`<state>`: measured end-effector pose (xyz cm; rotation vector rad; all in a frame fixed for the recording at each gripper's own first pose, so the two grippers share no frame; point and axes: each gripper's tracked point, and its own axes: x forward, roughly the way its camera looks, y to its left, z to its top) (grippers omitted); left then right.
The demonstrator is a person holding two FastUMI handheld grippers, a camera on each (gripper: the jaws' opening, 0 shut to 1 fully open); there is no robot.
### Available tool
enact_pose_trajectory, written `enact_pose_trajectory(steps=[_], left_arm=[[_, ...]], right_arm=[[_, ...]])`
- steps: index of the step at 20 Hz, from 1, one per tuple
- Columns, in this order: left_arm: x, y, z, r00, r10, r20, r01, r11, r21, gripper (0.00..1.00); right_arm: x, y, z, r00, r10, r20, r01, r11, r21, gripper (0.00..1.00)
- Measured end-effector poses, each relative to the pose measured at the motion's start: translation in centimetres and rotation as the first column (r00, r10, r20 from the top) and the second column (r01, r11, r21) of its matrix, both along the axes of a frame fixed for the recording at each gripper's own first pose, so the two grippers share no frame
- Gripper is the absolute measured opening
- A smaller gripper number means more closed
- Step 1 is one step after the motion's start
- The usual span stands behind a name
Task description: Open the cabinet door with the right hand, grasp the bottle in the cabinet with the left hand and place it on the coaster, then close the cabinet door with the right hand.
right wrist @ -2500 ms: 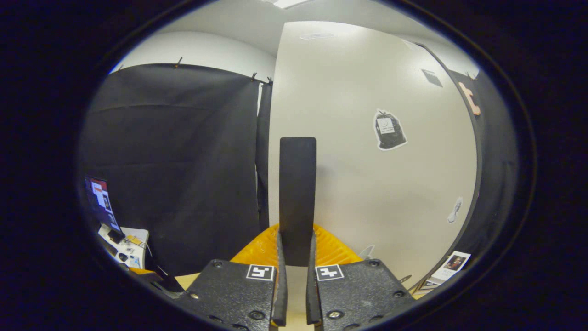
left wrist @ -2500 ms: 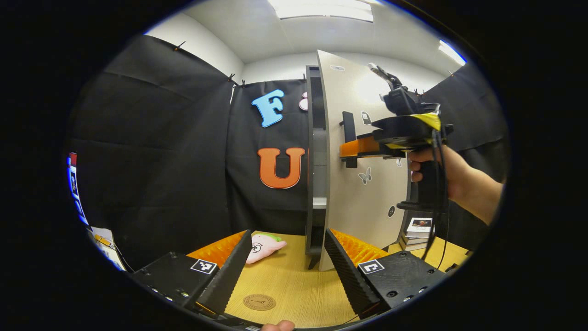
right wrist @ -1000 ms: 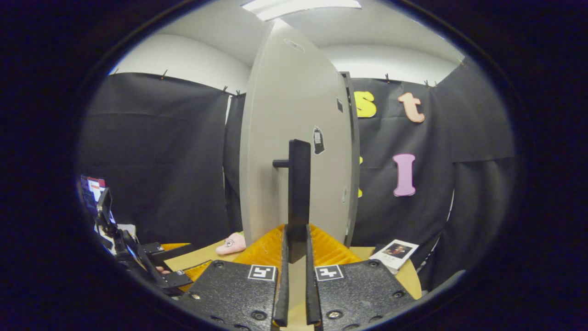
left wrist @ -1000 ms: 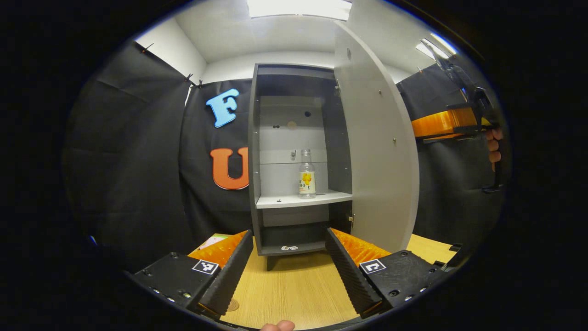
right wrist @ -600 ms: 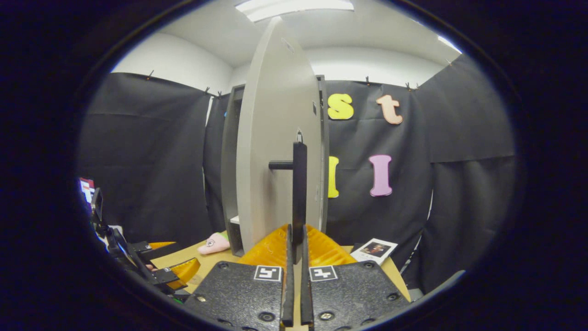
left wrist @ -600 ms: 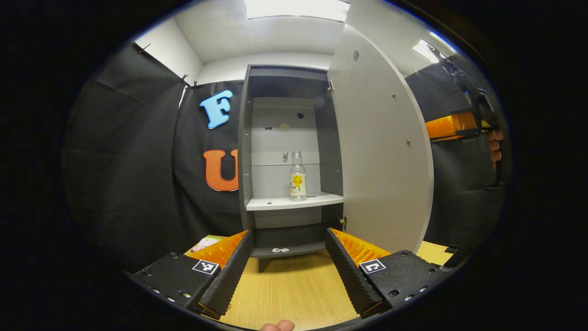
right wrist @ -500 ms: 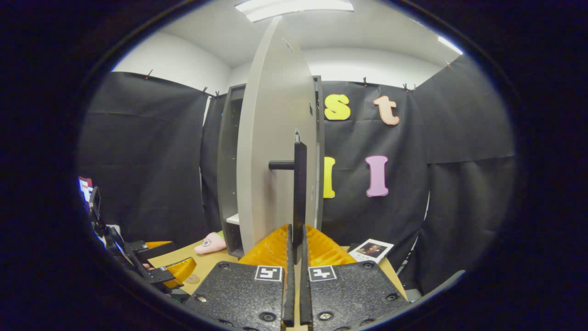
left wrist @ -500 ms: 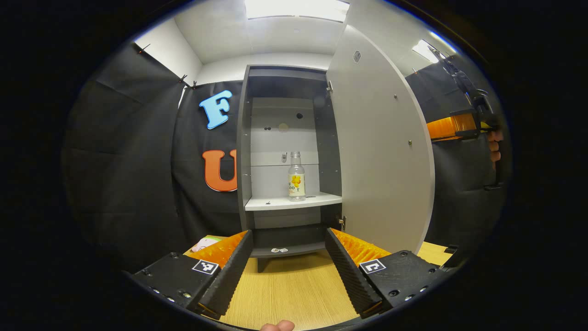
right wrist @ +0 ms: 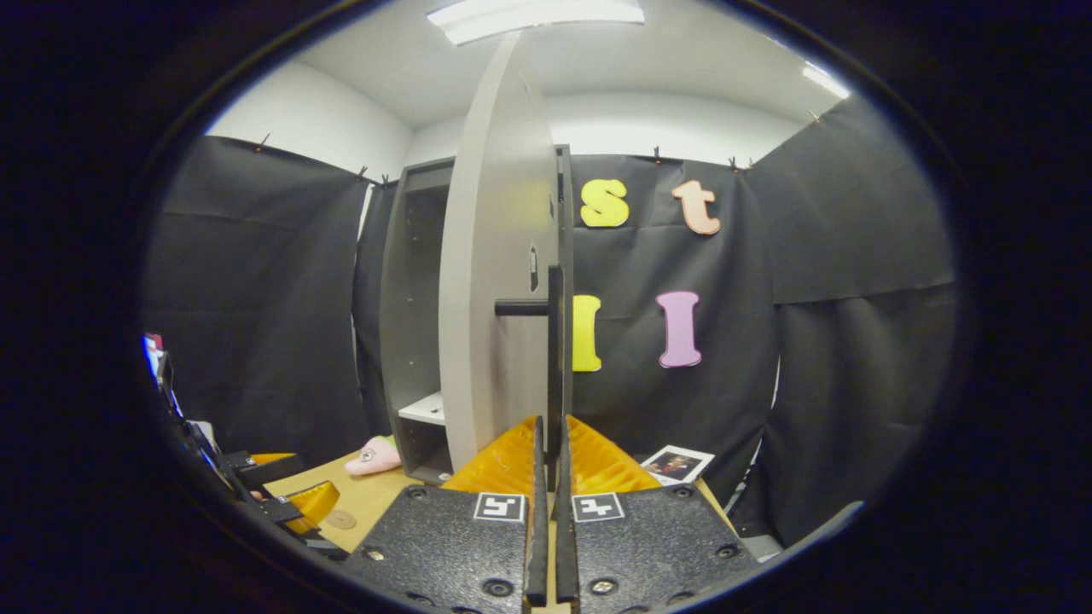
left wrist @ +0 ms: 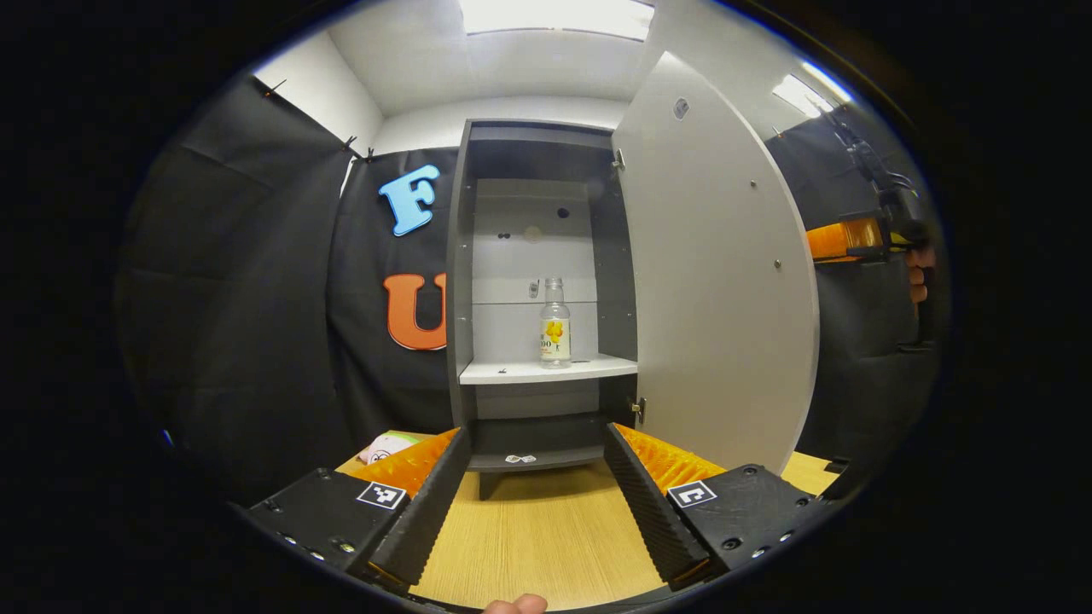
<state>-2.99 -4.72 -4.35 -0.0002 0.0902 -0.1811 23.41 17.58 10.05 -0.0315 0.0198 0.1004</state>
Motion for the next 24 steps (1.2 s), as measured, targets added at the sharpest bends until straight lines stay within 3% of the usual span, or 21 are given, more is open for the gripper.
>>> enact_pose_trajectory(steps=[4, 10, 16, 17, 18, 20, 21, 22, 24], left_arm=[[0.3, -0.6, 0.6, 1.0, 0.003, 0.02, -0.003, 1.0, 0.009, 0.95], [1.1, -2.4, 0.3, 1.0, -0.009, 0.002, 0.009, 1.0, 0.009, 0.95], [3.5, -4.4, 0.9, 1.0, -0.031, -0.001, 0.031, 0.999, 0.018, 0.95], [4.1, -5.0, 1.1, 0.999, -0.041, -0.005, 0.041, 0.999, 0.016, 0.95], [4.8, -5.8, 1.4, 0.998, -0.058, -0.002, 0.058, 0.998, 0.009, 0.95], [6.5, -7.3, 2.2, 0.996, -0.088, 0.008, 0.088, 0.996, 0.011, 0.95], [7.4, -7.7, 2.7, 0.995, -0.093, 0.018, 0.093, 0.995, 0.025, 0.95], [8.2, -7.9, 3.1, 0.995, -0.099, 0.028, 0.098, 0.995, 0.037, 0.96], [10.8, -8.8, 4.1, 0.993, -0.109, 0.043, 0.106, 0.993, 0.056, 0.95]], right_arm=[[0.3, -1.0, 0.2, 0.999, -0.037, 0.013, 0.037, 0.999, 0.003, 0.07], [-0.1, 0.2, 0.3, 0.999, 0.033, 0.02, -0.033, 0.998, 0.045, 0.07], [0.4, -3.1, -1.2, 0.997, -0.075, -0.012, 0.074, 0.997, -0.032, 0.08], [0.2, -3.5, -1.3, 0.994, -0.103, -0.02, 0.103, 0.994, -0.03, 0.24], [0.3, -3.9, -1.4, 0.991, -0.131, -0.017, 0.13, 0.991, -0.023, 0.55], [0.7, -4.0, -1.6, 0.989, -0.146, -0.018, 0.146, 0.989, -0.001, 0.8], [0.9, -3.6, -1.7, 0.99, -0.14, -0.029, 0.141, 0.99, 0.016, 0.84], [0.8, -3.5, -1.9, 0.99, -0.139, -0.039, 0.14, 0.99, 0.031, 0.96], [0.6, -3.2, -2.0, 0.99, -0.134, -0.051, 0.137, 0.989, 0.05, 1.0]])
